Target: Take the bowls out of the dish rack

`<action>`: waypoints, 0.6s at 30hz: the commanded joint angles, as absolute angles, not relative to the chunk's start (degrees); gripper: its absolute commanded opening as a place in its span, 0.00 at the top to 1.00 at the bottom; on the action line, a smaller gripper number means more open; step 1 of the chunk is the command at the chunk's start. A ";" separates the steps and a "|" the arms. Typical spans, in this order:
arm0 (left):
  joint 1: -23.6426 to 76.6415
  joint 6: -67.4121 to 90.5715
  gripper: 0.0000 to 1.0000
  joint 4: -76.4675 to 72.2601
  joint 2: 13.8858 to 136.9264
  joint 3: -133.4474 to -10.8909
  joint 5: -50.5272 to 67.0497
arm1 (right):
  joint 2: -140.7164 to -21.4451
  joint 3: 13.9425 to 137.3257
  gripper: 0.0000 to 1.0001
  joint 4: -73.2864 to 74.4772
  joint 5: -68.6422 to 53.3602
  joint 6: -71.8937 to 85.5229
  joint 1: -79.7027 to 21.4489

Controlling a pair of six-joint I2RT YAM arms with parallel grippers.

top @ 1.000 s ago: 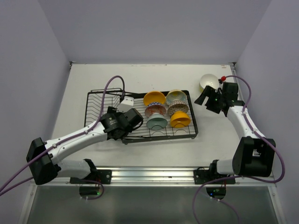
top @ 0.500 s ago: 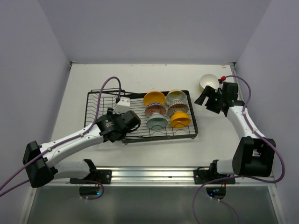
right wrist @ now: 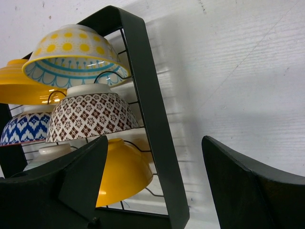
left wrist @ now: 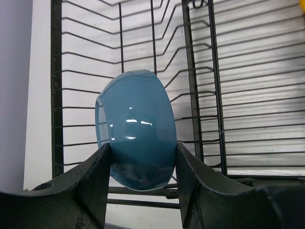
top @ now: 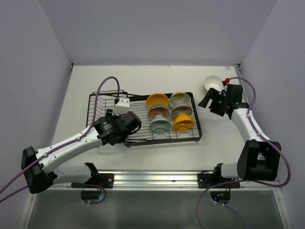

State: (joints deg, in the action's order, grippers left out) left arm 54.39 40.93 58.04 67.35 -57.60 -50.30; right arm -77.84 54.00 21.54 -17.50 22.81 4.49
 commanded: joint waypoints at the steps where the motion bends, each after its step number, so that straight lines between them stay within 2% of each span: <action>1: 54.14 40.27 0.66 58.28 64.34 -64.50 -56.24 | -75.68 55.19 0.16 21.62 -17.23 21.36 4.13; 3: 53.62 36.59 0.62 55.65 63.55 -68.10 -56.86 | -74.80 55.28 0.15 21.53 -17.14 21.27 4.22; 9: 46.79 26.46 0.64 40.54 60.91 -72.51 -48.36 | -69.97 55.20 0.15 20.48 -16.17 21.01 4.22; 12: 40.89 23.56 0.63 31.67 58.11 -71.55 -36.86 | -66.80 54.32 0.15 18.20 -18.35 21.00 4.04; 14: 39.82 21.28 0.61 22.04 54.43 -67.97 -27.80 | -64.27 53.44 0.15 15.39 -20.03 21.45 3.52; 18: 37.97 22.05 0.60 14.95 52.65 -65.92 -12.88 | -61.09 52.74 0.15 10.91 -23.02 22.06 0.45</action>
State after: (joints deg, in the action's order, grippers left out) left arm 38.92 24.18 28.84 54.06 -66.63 -28.16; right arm -63.59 53.43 17.08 -19.27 22.06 2.52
